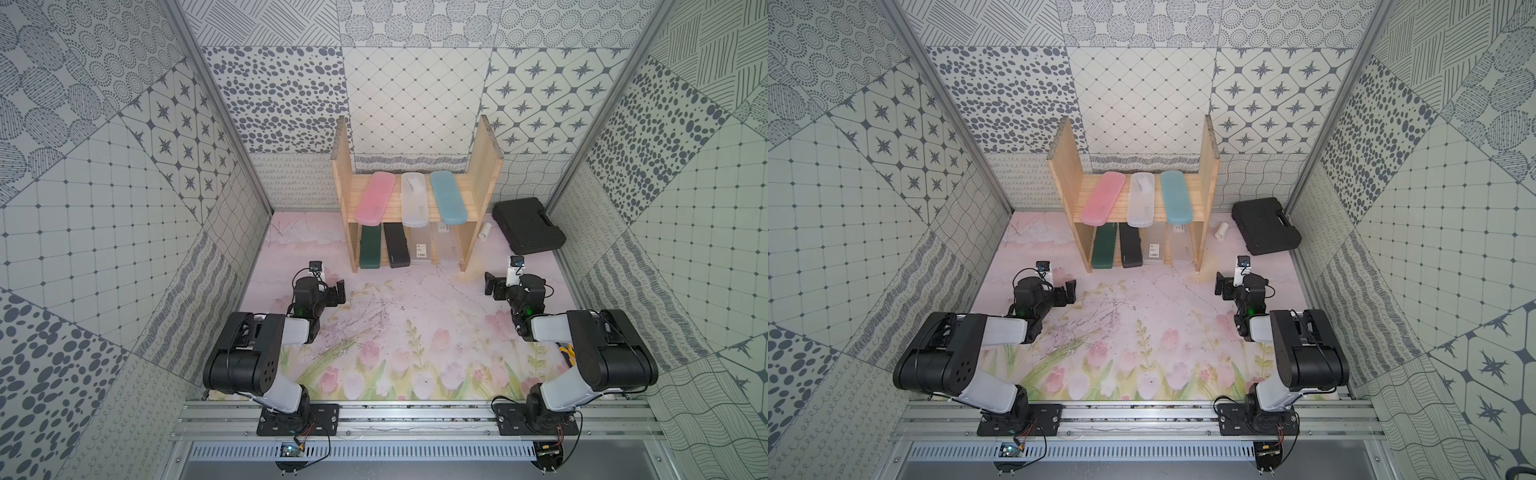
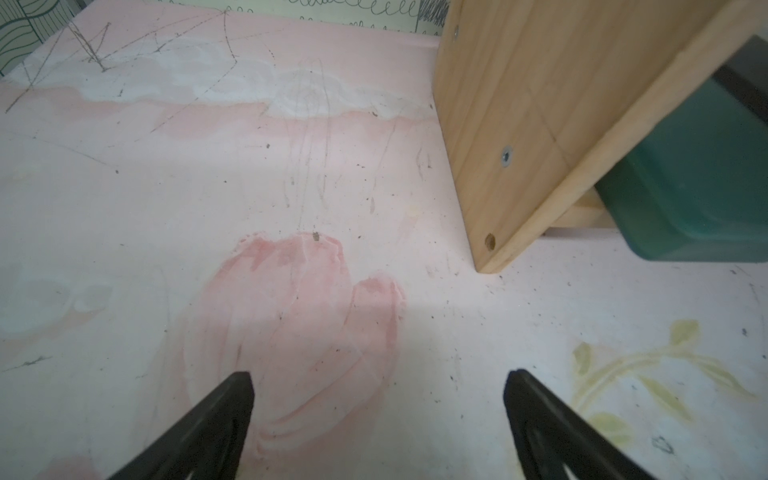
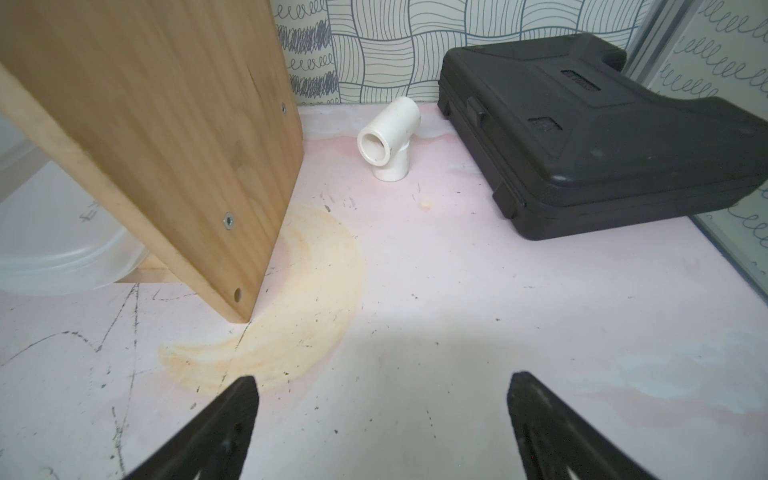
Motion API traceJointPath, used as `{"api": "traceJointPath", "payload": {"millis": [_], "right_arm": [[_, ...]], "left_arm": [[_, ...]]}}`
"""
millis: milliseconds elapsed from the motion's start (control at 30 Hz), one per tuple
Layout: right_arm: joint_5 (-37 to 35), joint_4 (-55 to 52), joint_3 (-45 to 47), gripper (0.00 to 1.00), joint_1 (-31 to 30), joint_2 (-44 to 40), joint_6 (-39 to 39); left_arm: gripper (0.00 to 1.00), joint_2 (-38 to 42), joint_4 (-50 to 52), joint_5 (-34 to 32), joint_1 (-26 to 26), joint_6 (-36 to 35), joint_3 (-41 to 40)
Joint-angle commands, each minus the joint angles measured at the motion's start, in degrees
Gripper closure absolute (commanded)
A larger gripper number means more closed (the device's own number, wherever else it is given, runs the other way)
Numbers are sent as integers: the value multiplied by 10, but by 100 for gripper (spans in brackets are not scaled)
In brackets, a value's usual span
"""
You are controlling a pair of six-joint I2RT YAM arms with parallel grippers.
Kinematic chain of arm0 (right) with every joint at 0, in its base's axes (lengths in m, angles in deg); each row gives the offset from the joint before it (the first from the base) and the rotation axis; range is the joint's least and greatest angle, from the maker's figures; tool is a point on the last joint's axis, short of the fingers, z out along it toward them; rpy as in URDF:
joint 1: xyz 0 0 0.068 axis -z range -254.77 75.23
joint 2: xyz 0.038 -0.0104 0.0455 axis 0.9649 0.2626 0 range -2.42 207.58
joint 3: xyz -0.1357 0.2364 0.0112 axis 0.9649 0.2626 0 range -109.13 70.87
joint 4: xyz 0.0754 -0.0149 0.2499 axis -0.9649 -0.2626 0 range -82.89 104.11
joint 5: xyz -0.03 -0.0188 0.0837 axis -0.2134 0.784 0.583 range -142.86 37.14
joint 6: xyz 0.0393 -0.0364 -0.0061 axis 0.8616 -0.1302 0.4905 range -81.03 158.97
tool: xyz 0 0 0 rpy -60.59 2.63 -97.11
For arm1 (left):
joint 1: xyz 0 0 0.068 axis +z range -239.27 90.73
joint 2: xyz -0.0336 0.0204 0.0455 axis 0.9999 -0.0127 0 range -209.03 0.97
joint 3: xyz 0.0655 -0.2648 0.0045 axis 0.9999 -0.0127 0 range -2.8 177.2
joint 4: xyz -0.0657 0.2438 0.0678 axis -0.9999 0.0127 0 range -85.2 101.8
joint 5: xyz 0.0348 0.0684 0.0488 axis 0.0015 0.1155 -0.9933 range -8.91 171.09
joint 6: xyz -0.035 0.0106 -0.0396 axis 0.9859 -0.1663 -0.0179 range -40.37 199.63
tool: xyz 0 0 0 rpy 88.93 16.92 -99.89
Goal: Remove the pencil cases from the shelf
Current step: Pick up the pencil case from the shelf.
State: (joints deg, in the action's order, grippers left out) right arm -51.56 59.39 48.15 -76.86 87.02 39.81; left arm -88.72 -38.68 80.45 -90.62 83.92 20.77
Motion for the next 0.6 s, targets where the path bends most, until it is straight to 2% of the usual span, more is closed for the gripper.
{"api": "traceJointPath", "payload": {"millis": [0,233,300,467,567], "right_arm": [[5,21,-11,2,3,-6,1],[5,21,-9,2,3,-6,0],[6,24,-10,2,3,-12,0],[0,-122,-37,2,2,-141,6],[14,-227,-72,2,2,-217,36]], "left_arm": [[1,-3,-35,6,-1,-13,5],[1,-3,-36,3,-1,-13,5],[1,7,-28,-22,-2,-5,8],[1,133,159,-60,-3,32,52],[1,200,221,-61,-3,80,63]]}}
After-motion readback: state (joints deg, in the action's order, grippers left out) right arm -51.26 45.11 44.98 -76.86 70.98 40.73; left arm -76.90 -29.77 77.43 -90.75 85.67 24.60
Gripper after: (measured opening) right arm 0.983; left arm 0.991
